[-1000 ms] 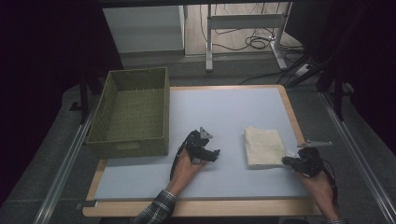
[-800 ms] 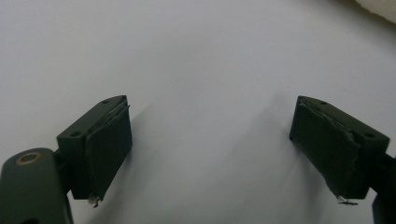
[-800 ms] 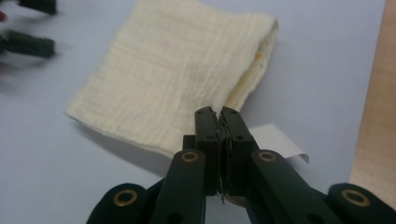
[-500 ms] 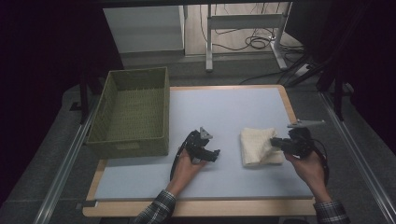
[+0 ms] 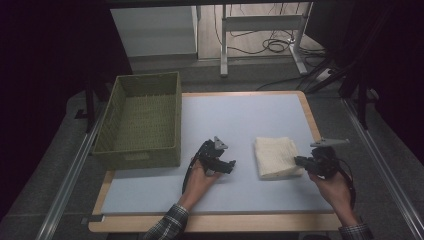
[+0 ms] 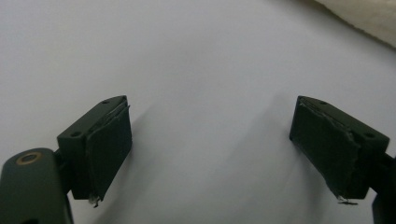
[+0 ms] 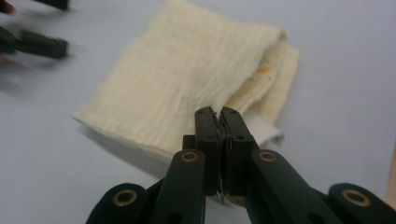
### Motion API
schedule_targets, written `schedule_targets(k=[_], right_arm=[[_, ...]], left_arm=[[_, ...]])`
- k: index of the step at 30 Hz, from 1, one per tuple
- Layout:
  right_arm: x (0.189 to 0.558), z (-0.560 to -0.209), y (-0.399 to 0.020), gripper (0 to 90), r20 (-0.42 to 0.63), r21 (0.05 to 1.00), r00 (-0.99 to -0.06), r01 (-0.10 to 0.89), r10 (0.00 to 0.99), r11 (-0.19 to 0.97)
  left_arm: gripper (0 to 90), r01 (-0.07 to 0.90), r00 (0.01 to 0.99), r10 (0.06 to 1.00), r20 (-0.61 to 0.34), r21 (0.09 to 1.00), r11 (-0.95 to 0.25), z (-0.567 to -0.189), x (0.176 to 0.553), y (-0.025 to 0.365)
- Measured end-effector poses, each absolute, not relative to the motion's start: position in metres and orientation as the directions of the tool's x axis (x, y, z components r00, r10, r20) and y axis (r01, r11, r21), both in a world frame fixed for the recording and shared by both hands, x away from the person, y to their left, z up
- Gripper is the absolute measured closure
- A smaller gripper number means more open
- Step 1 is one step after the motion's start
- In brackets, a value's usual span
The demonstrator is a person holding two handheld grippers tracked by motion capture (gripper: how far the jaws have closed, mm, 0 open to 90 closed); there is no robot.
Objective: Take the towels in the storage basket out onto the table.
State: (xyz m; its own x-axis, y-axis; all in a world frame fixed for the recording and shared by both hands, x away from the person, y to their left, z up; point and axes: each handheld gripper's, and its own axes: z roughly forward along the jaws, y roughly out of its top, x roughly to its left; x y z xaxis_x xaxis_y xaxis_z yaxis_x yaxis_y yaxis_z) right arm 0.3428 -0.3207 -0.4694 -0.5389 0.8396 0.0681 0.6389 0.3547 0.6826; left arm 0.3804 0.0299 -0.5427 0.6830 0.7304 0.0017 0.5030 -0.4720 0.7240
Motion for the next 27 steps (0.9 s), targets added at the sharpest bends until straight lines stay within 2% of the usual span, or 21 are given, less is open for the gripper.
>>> schedule_targets(k=[7,10,15,22,27], right_arm=[[0.339,-0.505,-0.336,83.2,0.099,0.65,-0.506,0.685,0.857,0.329],[0.339,-0.497,-0.34,73.4,0.088,0.661,-0.503,0.675,0.86,0.328],[0.346,-0.477,-0.345,66.7,0.072,0.687,-0.495,0.654,0.866,0.318],[0.355,-0.472,-0.334,65.2,0.048,0.698,-0.513,0.631,0.857,0.338],[0.379,-0.474,-0.324,68.4,0.031,0.705,-0.498,0.625,0.866,0.334]], left_arm=[[13.2,0.502,0.684,0.73,0.004,0.723,-0.475,-0.543,0.38,0.03],[13.2,0.501,0.684,0.729,0.006,0.723,-0.476,-0.543,0.38,0.03],[13.1,0.511,0.683,0.73,-0.009,0.72,-0.47,-0.543,0.382,0.031],[12.6,0.525,0.683,0.729,-0.032,0.715,-0.461,-0.543,0.384,0.031],[12.6,0.525,0.685,0.728,-0.029,0.713,-0.465,-0.543,0.384,0.032]])
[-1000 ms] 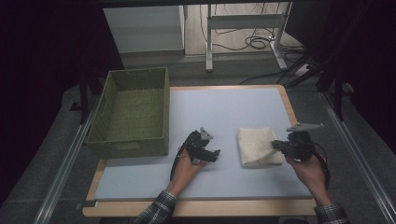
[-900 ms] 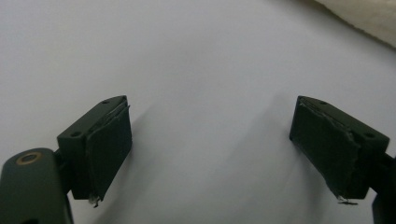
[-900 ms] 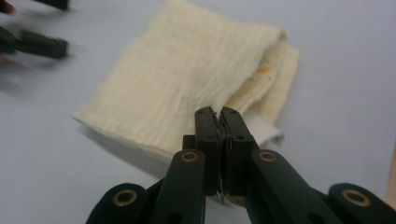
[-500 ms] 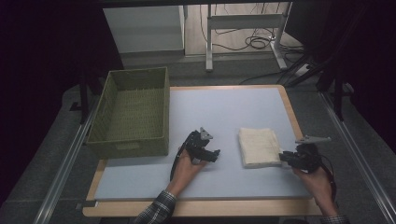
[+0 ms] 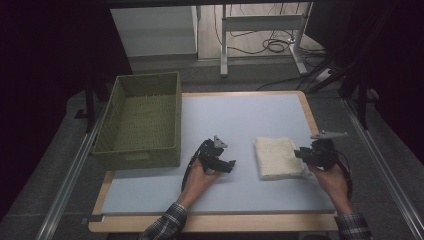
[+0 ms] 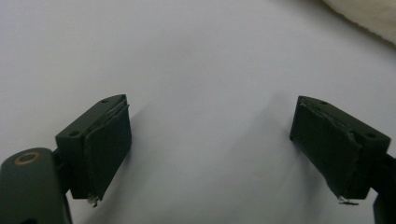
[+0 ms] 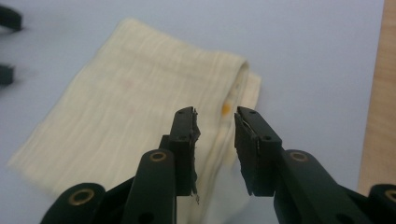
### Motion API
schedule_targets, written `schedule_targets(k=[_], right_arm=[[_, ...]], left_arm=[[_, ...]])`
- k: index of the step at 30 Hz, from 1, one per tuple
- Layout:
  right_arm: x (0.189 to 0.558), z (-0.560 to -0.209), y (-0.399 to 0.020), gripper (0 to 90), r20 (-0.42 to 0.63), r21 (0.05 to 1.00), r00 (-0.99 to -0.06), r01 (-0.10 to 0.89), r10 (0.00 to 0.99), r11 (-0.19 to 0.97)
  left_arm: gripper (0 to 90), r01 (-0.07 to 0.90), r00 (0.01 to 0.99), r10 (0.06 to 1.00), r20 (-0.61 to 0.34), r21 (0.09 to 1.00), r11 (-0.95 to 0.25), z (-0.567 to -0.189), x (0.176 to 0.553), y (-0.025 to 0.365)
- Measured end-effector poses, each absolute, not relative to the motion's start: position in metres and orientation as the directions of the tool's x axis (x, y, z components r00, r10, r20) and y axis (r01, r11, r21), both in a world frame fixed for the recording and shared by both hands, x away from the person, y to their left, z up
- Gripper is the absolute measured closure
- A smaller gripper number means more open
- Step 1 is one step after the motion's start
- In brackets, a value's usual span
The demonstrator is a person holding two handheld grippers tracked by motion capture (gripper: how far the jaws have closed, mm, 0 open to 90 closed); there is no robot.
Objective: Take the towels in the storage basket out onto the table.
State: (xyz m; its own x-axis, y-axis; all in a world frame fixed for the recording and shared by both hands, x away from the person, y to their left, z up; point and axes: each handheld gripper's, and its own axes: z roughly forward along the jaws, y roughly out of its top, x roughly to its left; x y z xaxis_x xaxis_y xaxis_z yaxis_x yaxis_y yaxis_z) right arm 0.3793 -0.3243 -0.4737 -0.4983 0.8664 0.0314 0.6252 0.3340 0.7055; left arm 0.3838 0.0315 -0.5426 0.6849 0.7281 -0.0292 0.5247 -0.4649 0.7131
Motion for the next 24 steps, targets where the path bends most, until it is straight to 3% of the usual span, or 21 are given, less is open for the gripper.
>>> schedule_targets(k=[10,14,24], right_arm=[[0.446,-0.491,-0.306,65.1,0.033,0.685,-0.461,0.657,0.887,0.316],[0.45,-0.502,-0.301,88.2,0.026,0.664,-0.471,0.667,0.882,0.337],[0.426,-0.472,-0.31,89.5,-0.042,0.711,-0.464,0.608,0.885,0.353]], left_arm=[[12.7,0.525,0.684,0.729,-0.029,0.714,-0.464,-0.543,0.383,0.031],[12.7,0.525,0.683,0.729,-0.029,0.714,-0.464,-0.543,0.383,0.032],[12.7,0.524,0.684,0.729,-0.028,0.714,-0.464,-0.543,0.383,0.031]])
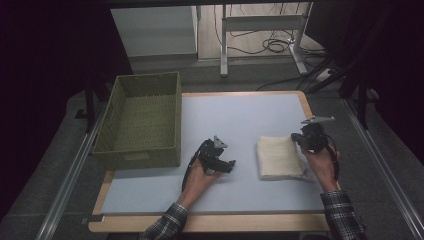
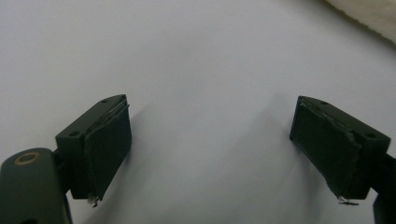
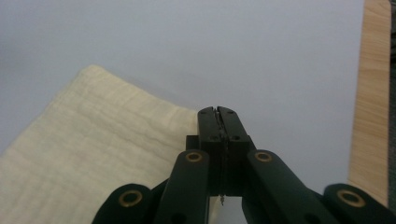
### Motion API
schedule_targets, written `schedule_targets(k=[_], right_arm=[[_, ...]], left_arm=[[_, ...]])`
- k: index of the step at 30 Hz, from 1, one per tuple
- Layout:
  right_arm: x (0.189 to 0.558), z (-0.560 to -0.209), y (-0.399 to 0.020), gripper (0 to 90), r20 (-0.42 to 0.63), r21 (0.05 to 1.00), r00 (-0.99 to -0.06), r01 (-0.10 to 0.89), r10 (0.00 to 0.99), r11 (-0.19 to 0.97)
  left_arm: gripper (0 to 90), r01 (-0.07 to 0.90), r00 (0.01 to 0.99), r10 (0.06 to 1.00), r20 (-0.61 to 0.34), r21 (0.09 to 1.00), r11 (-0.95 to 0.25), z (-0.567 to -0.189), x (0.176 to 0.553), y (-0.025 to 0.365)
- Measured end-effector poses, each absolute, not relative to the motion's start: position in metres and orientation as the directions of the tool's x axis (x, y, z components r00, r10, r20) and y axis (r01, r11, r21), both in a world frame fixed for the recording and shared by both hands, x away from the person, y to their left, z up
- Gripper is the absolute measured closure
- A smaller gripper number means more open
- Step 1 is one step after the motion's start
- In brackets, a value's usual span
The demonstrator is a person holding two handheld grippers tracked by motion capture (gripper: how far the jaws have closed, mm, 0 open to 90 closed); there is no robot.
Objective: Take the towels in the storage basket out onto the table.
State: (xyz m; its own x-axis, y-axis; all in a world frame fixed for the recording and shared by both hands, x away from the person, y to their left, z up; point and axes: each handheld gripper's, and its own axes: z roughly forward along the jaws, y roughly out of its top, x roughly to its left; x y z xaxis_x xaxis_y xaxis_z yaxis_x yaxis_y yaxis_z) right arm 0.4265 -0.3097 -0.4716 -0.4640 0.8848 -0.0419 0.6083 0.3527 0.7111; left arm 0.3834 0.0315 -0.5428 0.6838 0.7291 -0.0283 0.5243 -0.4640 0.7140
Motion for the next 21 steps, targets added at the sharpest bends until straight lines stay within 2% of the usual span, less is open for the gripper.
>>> schedule_targets(k=[5,11,13,21], right_arm=[[0.435,-0.495,-0.32,88.4,0.005,0.679,-0.446,0.658,0.895,0.325],[0.424,-0.486,-0.324,75.7,0.012,0.714,-0.454,0.628,0.891,0.31],[0.413,-0.479,-0.325,72.8,0.014,0.717,-0.466,0.622,0.885,0.316],[0.361,-0.469,-0.333,64.3,-0.006,0.693,-0.499,0.623,0.867,0.363]], left_arm=[[12.7,0.525,0.683,0.729,-0.028,0.714,-0.464,-0.543,0.383,0.031],[12.9,0.532,0.686,0.727,-0.032,0.703,-0.471,-0.54,0.387,0.03],[21.2,0.54,0.676,0.736,-0.033,0.702,-0.464,-0.535,0.393,0.027],[33.4,0.506,0.726,0.686,-0.049,0.714,-0.484,-0.502,0.43,-0.015]])
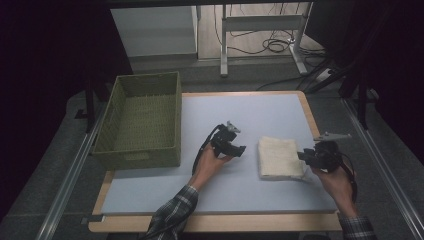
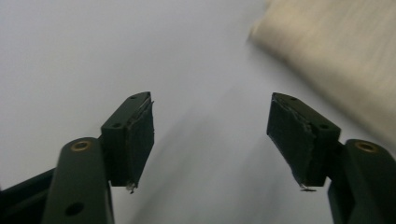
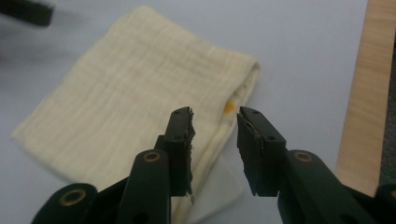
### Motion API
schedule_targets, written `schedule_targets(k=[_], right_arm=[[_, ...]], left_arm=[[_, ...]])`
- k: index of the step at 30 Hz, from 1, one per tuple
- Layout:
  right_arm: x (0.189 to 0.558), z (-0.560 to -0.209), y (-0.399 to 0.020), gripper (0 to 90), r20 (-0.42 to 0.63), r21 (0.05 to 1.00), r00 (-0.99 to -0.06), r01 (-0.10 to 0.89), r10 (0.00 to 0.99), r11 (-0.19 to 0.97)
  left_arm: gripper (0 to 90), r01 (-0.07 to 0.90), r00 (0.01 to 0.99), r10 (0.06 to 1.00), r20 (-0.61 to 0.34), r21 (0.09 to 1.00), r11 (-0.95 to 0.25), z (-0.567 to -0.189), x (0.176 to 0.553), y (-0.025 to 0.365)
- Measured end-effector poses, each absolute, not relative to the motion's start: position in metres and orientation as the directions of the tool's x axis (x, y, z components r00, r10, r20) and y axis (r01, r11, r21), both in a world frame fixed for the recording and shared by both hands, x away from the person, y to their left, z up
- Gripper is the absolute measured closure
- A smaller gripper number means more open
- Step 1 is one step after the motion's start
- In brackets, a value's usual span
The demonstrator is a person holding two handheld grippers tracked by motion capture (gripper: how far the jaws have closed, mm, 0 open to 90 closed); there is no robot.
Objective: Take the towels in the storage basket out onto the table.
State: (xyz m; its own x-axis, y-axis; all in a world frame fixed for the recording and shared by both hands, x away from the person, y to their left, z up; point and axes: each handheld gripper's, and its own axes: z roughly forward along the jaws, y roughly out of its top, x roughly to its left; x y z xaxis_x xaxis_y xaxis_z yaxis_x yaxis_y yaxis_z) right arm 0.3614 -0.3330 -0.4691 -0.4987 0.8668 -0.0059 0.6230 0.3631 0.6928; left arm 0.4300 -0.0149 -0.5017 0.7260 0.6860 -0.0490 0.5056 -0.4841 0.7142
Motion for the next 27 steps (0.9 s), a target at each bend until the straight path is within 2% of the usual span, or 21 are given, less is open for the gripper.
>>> schedule_targets(k=[5,10,15,20,24,25,27], right_arm=[[0.341,-0.474,-0.339,58.4,0.019,0.681,-0.501,0.64,0.865,0.356],[0.337,-0.484,-0.338,52.8,0.052,0.677,-0.494,0.656,0.868,0.333],[0.338,-0.499,-0.335,48.5,0.051,0.659,-0.485,0.673,0.873,0.335],[0.342,-0.509,-0.331,46.5,0.046,0.647,-0.489,0.679,0.871,0.346],[0.345,-0.512,-0.327,50.6,0.067,0.656,-0.492,0.677,0.868,0.333],[0.345,-0.512,-0.327,54.5,0.074,0.657,-0.492,0.678,0.868,0.329],[0.347,-0.513,-0.33,68.0,0.115,0.658,-0.497,0.686,0.86,0.309]], left_arm=[[34.7,0.485,0.755,0.653,-0.061,0.722,-0.494,-0.489,0.449,-0.047],[36.6,0.482,0.767,0.64,-0.043,0.697,-0.531,-0.498,0.46,-0.071],[42.5,0.517,0.742,0.669,-0.048,0.677,-0.524,-0.514,0.465,-0.076],[44.7,0.524,0.744,0.666,-0.053,0.665,-0.532,-0.519,0.466,-0.072],[46.7,0.551,0.745,0.658,-0.106,0.654,-0.519,-0.521,0.468,-0.067],[47.2,0.548,0.749,0.655,-0.106,0.655,-0.52,-0.521,0.468,-0.067],[50.7,0.547,0.755,0.645,-0.114,0.652,-0.525,-0.52,0.468,-0.067]])
